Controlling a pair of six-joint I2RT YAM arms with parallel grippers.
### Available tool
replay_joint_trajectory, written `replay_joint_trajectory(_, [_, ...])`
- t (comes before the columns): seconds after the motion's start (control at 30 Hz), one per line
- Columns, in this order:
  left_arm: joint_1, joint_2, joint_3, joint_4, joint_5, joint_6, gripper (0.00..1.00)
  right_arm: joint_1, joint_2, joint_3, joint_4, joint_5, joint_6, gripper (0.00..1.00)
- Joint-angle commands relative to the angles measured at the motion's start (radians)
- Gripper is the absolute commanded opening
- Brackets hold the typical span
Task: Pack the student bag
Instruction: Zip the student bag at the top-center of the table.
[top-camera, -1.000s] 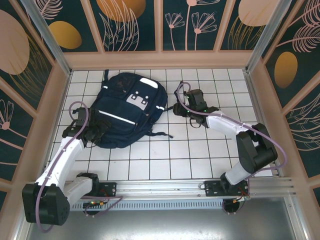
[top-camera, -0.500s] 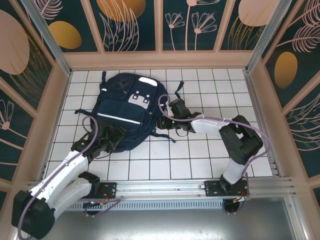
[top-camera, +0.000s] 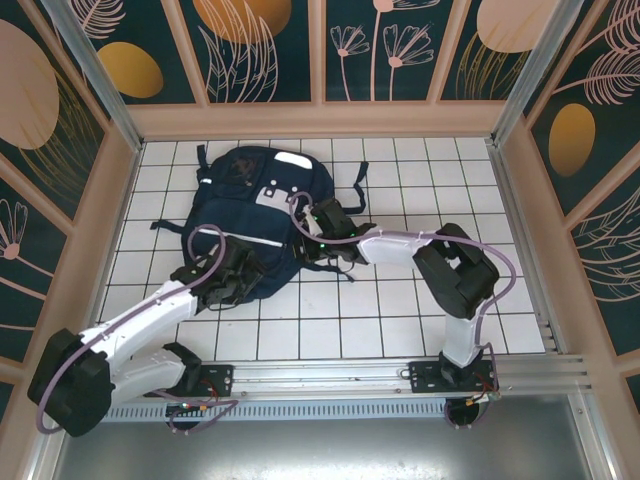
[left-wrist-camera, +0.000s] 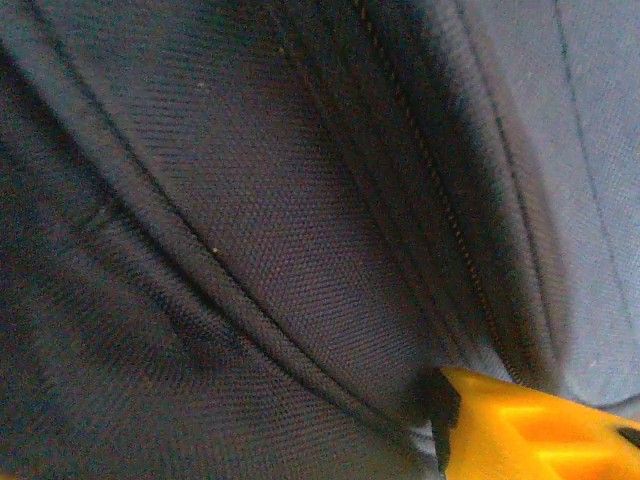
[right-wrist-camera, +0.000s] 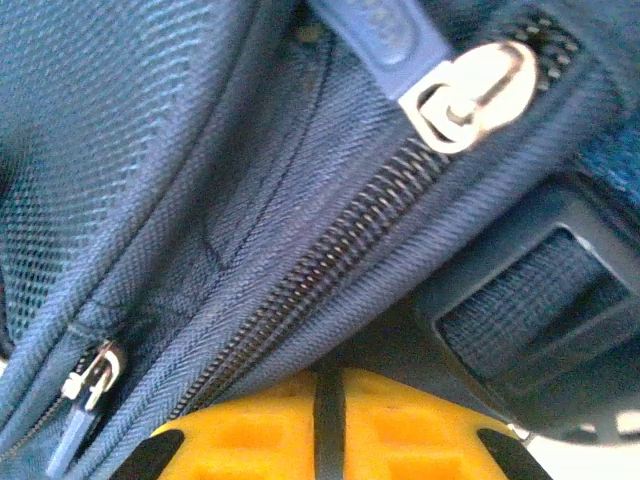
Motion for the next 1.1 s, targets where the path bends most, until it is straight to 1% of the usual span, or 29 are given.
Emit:
replay_joint_trajectory(0.0, [0.118,-0.066,-0.003,-0.018,-0.055,0.097,0.61,0.084,0.038,0.072,0.026,-0.098,-0.005,0.15])
replay_joint_trajectory(0.07, [0.161,-0.089,0.029,-0.069,-0.064,0.146,0.65,0.108,0.062,0.111,0.007,-0.098,-0.013,0.15])
replay_joint_trajectory(0.1, [0.162,-0.098,0.059,-0.101,-0.08,0.171,0.68,0.119,0.077,0.135,-0.007,-0.098,-0.017,0.15])
replay_joint_trajectory(0.17, [0.162,-0.107,0.108,-0.163,-0.077,0.186,0.72,0.133,0.096,0.173,-0.027,-0.098,-0.019,0.15])
replay_joint_trajectory(0.23, [0.162,-0.123,0.12,-0.19,-0.037,0.177,0.75,0.143,0.108,0.2,-0.038,-0.094,-0.018,0.16])
replay_joint_trajectory(0.33, [0.153,-0.177,0.065,-0.164,0.067,0.1,0.73,0.143,0.107,0.206,-0.041,-0.083,-0.013,0.18])
replay_joint_trajectory(0.47, [0.05,-0.253,-0.02,-0.073,0.077,-0.054,0.72,0.144,0.063,0.174,-0.047,-0.047,-0.025,0.27])
replay_joint_trajectory(0.57, [0.002,-0.233,-0.069,0.004,0.096,-0.117,0.72,0.143,0.002,0.122,-0.045,-0.004,-0.036,0.35])
replay_joint_trajectory(0.7, [-0.011,-0.187,-0.106,0.049,0.081,-0.136,0.72,0.144,-0.081,0.015,-0.021,0.057,-0.038,0.4])
replay_joint_trajectory(0.83, [-0.011,-0.147,-0.124,0.092,0.006,-0.141,0.71,0.139,-0.136,-0.09,0.01,0.11,-0.018,0.43])
replay_joint_trajectory(0.9, [-0.01,-0.129,-0.127,0.117,-0.038,-0.14,0.7,0.133,-0.139,-0.124,0.029,0.109,0.0,0.42])
replay_joint_trajectory(0.97, [-0.01,-0.11,-0.126,0.143,-0.078,-0.134,0.67,0.126,-0.128,-0.14,0.051,0.094,0.015,0.41])
replay_joint_trajectory(1.07, [-0.01,-0.077,-0.114,0.15,-0.132,-0.118,0.61,0.122,-0.089,-0.123,0.079,0.077,0.028,0.41])
